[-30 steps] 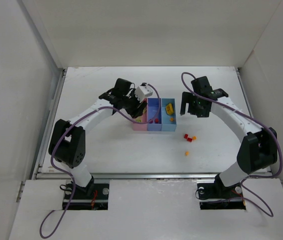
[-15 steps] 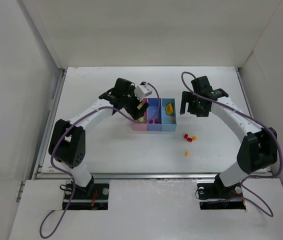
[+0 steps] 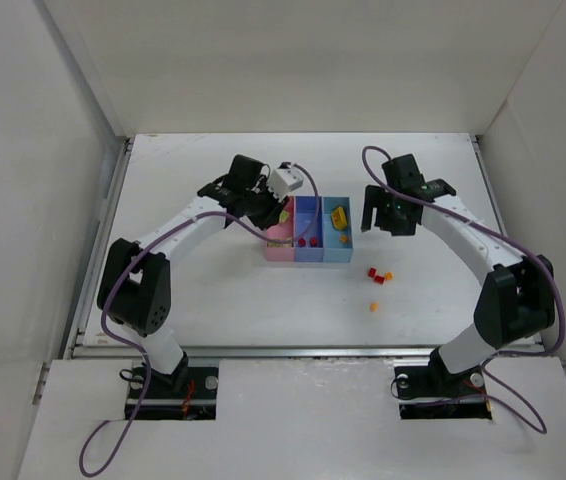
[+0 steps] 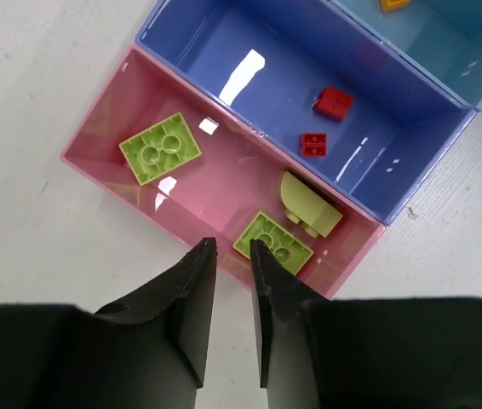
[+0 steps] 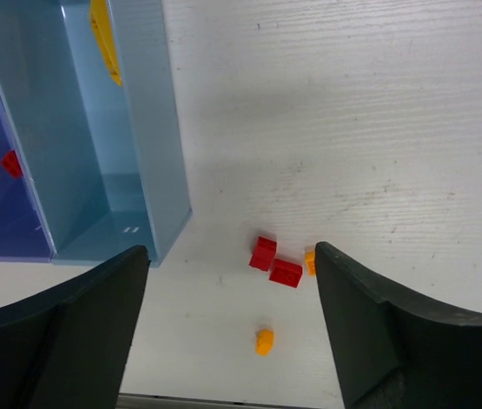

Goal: Sort the legos into containers by color

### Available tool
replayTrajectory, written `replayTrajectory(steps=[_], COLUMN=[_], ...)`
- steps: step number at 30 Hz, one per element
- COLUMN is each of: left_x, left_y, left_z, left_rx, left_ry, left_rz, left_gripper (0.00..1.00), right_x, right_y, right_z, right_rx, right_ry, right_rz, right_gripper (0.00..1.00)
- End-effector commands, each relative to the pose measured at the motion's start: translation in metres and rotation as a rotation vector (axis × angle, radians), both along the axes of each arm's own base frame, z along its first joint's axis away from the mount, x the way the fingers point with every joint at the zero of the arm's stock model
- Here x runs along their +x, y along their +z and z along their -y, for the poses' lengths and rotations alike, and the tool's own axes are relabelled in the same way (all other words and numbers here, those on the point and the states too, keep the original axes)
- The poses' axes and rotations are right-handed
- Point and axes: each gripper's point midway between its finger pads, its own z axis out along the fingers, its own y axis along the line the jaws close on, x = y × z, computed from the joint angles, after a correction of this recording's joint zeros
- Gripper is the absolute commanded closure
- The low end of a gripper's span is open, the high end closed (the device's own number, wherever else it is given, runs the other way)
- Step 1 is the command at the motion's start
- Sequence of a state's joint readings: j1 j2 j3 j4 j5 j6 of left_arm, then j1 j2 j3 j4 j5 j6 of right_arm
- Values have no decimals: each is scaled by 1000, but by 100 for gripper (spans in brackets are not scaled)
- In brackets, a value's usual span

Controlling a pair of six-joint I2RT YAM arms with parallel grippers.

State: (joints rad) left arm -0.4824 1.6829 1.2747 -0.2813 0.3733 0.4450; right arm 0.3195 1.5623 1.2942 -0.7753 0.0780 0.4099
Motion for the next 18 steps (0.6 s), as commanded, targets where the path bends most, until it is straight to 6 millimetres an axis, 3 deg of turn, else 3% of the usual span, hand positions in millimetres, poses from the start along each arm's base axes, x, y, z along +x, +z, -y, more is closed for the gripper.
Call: replayTrajectory(steps=[1,4,6,9,12,14,18], left_x=[10,15,21,20,14,11,3], left_y=[53,66,80,87,88,87,78], left_z=[0,-7,-20,-27,-30,-30,-31], left_rx=[-46,-36,-47,-53,-55,-65,-68], left_ry=[62,126,180,221,249,250,256], left_rz=[75,90,111,97,73,61,29], left_gripper=[81,81,78,69,65,63,63], right_x=[-9,-21,-32,-34,-37,-41,-39], right_y=[-11,-31,-52,-63,-77,-93,-100], right_z=[0,-6,-6,-21,-35,-36,-30], right_rx=[7,21,24,76,54,33,4], right_ry=[16,40,50,79,98,91,57], right_rz=[-21,-70,-131,-150,-182,-227,-236], right_gripper=[19,33,35,40,40,42,45])
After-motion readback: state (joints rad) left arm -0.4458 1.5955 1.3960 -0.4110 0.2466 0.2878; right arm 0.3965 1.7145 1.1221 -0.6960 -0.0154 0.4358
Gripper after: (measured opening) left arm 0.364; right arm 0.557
